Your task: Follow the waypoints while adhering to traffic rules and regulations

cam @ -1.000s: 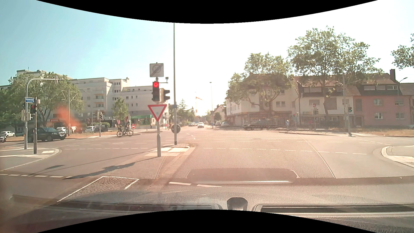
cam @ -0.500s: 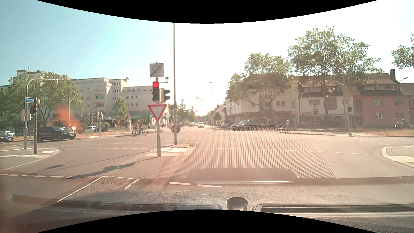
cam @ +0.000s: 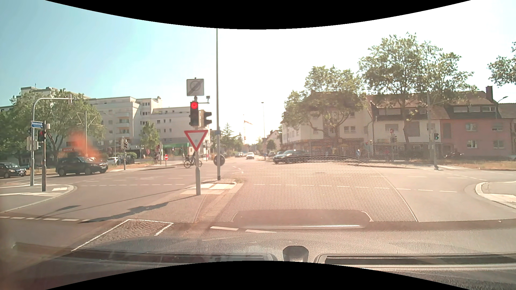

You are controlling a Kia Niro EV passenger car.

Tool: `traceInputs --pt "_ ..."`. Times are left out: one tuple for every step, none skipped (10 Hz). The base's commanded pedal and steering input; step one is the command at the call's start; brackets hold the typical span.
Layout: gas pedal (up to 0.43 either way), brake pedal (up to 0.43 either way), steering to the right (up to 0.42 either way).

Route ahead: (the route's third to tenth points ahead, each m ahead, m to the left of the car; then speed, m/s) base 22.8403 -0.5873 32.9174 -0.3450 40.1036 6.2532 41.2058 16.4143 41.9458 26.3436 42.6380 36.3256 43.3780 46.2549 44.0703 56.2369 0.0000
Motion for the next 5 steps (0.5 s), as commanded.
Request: traceInputs --pt "0.000 0.293 -0.001" --pt "0.000 0.293 -0.001" --pt "0.000 0.293 -0.002" --pt "0.000 0.293 -0.002" --pt "0.000 0.293 -0.001"
